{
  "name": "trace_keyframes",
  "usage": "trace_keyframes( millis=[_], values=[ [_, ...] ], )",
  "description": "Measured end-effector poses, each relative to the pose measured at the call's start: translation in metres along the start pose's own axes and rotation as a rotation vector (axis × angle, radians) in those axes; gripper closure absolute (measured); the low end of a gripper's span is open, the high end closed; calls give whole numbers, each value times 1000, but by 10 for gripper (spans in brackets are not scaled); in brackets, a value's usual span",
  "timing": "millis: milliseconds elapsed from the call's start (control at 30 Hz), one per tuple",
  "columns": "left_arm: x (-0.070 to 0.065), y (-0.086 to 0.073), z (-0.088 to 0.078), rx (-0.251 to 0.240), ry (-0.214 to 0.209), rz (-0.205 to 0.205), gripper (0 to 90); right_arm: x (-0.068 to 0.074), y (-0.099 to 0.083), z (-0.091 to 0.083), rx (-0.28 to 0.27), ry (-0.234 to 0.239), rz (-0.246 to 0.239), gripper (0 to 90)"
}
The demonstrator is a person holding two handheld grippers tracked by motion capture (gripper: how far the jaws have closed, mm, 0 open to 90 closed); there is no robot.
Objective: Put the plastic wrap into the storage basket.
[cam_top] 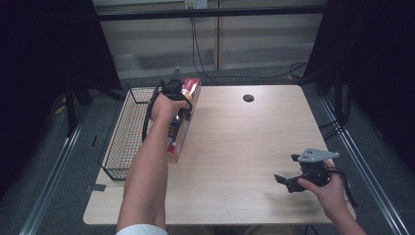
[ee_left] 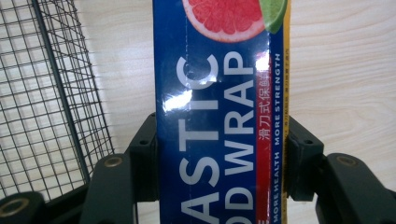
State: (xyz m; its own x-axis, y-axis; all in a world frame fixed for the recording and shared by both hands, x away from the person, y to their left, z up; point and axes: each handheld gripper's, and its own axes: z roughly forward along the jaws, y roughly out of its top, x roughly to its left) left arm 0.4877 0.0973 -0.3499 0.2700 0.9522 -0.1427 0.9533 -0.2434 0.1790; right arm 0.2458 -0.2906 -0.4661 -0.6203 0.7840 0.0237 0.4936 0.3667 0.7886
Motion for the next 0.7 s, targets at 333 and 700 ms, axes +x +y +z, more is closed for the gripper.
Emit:
trace_keyframes(
  millis=[333,700],
  values=[
    [8,-3,-15,-6,-5,-12,437,0,0,0,1,2,-2,8],
    [19,-10,-25,-12,-2,-35,436,1,0,1,2,4,-2,8]
  ],
)
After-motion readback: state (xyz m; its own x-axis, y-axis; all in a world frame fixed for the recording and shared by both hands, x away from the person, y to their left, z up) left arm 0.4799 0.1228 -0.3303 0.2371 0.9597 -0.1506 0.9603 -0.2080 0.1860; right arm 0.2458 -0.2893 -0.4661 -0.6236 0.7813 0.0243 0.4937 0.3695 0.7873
